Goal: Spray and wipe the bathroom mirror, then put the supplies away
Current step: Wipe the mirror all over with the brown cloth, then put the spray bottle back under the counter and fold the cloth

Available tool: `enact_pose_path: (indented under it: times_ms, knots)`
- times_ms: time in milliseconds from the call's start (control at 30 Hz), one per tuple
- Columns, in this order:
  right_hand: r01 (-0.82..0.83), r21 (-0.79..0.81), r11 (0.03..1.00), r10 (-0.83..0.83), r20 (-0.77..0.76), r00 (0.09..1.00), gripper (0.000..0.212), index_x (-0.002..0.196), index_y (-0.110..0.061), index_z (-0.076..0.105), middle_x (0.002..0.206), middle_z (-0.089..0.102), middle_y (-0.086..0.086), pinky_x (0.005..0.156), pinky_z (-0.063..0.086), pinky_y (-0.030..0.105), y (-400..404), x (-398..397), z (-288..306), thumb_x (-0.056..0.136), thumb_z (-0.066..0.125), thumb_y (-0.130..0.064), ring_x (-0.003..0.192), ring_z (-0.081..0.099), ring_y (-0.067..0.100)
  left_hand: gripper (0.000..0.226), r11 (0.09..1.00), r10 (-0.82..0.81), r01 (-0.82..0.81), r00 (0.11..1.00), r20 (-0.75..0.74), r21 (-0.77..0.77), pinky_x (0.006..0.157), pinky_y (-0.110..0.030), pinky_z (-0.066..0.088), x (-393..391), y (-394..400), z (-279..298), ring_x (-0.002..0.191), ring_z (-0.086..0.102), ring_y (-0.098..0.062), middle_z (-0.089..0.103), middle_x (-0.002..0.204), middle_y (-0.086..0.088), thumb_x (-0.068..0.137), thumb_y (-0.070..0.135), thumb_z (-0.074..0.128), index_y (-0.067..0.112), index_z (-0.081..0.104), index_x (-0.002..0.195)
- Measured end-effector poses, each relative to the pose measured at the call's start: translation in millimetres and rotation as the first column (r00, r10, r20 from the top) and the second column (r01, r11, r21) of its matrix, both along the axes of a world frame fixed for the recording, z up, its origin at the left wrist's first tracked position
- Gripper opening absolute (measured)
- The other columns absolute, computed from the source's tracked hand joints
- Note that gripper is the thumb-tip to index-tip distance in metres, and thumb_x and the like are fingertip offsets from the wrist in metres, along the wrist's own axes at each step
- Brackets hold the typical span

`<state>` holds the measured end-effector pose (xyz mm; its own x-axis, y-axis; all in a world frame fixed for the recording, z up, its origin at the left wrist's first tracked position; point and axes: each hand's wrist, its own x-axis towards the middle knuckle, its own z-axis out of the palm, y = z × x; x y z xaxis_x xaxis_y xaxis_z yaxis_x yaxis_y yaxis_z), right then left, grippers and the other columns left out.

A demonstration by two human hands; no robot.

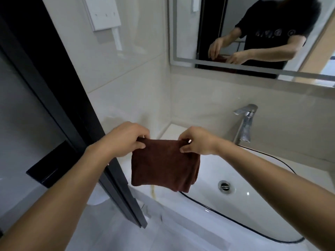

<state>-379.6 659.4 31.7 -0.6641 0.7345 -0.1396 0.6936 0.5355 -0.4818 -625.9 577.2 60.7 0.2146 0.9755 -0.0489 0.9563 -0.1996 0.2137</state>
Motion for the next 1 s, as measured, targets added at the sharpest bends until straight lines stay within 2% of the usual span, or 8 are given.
enact_pose_path:
  times_ms: [100,167,267,367,500,667,800,1000]
  knots:
    - [0.119,-0.222,0.968,-0.116,0.024,0.993,0.005,0.081,-0.012,0.071,0.078,0.064,0.004,0.068,0.047,0.031,-9,18,-26,0.085,0.073,-0.009,0.073,0.058,0.019,0.010,0.982,-0.140,0.138,0.990,-0.005,-0.132,0.067,-0.017,0.038,17,22,-17,0.076,0.051,0.000,0.054,0.079,0.019,0.089,0.016,0.072,0.022,0.070,0.096]
    - [0.209,-0.297,0.932,-0.192,0.085,0.978,0.013,0.074,-0.014,0.070,0.072,0.061,0.003,0.063,0.047,0.027,-9,28,-47,0.084,0.072,-0.007,0.071,0.058,0.020,0.012,0.961,-0.204,0.194,0.979,-0.031,-0.197,0.066,-0.021,0.035,32,42,-42,0.076,0.050,-0.006,0.050,0.078,0.018,0.088,0.014,0.072,0.019,0.071,0.099]
    - [0.316,-0.265,0.911,-0.274,0.184,0.944,0.012,0.099,-0.010,0.076,0.088,0.063,0.005,0.062,0.045,0.025,-2,36,-76,0.088,0.071,-0.010,0.085,0.058,0.022,0.016,0.952,-0.236,0.222,0.971,-0.047,-0.212,0.074,-0.026,0.037,54,72,-84,0.090,0.053,-0.017,0.056,0.090,0.006,0.089,0.011,0.069,0.014,0.070,0.105]
    - [0.394,-0.233,0.889,-0.345,0.224,0.911,0.031,0.120,-0.004,0.072,0.106,0.065,0.010,0.077,0.043,0.026,7,43,-99,0.091,0.070,-0.014,0.096,0.058,0.024,0.019,0.967,-0.187,0.175,0.981,-0.050,-0.185,0.085,-0.032,0.045,69,94,-118,0.105,0.057,-0.022,0.063,0.110,-0.003,0.091,0.012,0.064,0.016,0.068,0.109]
    - [0.438,-0.216,0.873,-0.394,0.218,0.893,0.034,0.123,-0.005,0.071,0.122,0.067,0.014,0.085,0.044,0.028,12,44,-122,0.092,0.070,-0.017,0.114,0.061,0.030,0.015,0.978,-0.120,0.106,0.990,-0.068,-0.179,0.085,-0.038,0.050,72,108,-147,0.103,0.059,-0.026,0.063,0.109,-0.003,0.090,0.013,0.063,0.020,0.067,0.102]
    - [0.485,-0.233,0.843,-0.473,0.112,0.874,0.025,0.112,-0.005,0.074,0.110,0.068,0.011,0.077,0.042,0.026,21,40,-138,0.089,0.073,-0.015,0.094,0.057,0.022,0.015,0.981,-0.066,0.049,0.994,-0.085,-0.188,0.085,-0.038,0.051,61,115,-160,0.102,0.059,-0.026,0.062,0.112,-0.004,0.091,0.012,0.061,0.017,0.066,0.104]
    - [0.509,-0.222,0.831,-0.521,0.005,0.853,0.022,0.110,-0.007,0.074,0.113,0.068,0.011,0.077,0.047,0.029,30,30,-146,0.089,0.072,-0.013,0.091,0.057,0.021,0.013,0.987,0.033,-0.041,0.998,-0.053,-0.157,0.086,-0.038,0.051,48,120,-170,0.101,0.060,-0.026,0.064,0.113,-0.007,0.092,0.013,0.063,0.015,0.067,0.104]
    - [0.536,-0.248,0.807,-0.541,0.056,0.839,0.025,0.114,-0.008,0.072,0.115,0.068,0.013,0.071,0.046,0.026,29,27,-171,0.089,0.069,-0.008,0.090,0.057,0.020,0.017,0.983,0.121,-0.118,0.993,0.011,-0.137,0.084,-0.037,0.050,49,115,-185,0.103,0.060,-0.024,0.064,0.114,-0.003,0.091,0.014,0.064,0.019,0.066,0.107]
